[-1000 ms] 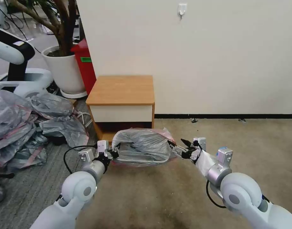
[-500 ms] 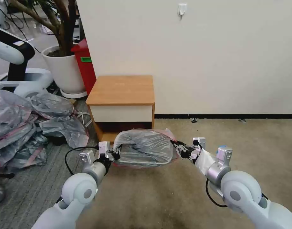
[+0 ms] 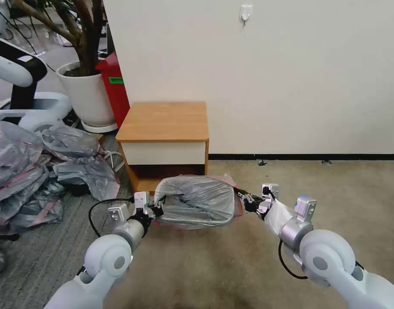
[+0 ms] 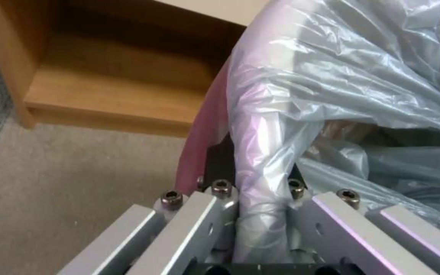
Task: Pick up the garbage bag from the table and place it over the trash can.
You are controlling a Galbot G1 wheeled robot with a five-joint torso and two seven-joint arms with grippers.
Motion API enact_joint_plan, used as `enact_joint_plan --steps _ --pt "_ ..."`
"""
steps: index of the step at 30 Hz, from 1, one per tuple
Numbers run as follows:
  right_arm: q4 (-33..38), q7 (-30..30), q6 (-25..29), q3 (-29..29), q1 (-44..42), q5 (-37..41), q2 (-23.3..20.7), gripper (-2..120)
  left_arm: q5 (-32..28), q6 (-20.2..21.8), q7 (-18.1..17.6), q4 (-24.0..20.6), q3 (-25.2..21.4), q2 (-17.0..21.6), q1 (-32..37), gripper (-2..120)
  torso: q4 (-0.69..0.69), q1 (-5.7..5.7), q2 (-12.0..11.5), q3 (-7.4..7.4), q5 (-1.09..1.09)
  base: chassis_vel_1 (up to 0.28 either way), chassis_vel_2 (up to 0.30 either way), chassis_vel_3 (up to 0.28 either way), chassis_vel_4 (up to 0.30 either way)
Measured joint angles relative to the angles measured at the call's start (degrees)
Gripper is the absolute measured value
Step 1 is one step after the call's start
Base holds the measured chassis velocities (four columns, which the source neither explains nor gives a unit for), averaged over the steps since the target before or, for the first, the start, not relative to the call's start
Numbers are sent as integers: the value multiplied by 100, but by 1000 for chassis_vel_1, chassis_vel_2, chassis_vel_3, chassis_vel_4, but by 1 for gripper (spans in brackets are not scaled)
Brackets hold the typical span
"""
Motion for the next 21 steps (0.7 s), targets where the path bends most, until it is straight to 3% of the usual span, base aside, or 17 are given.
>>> enact_joint_plan --steps 21 --pt "-278 182 -44 -47 48 -159 25 0 627 24 760 -201 -240 72 574 3 0 0 0 0 0 0 0 0 0"
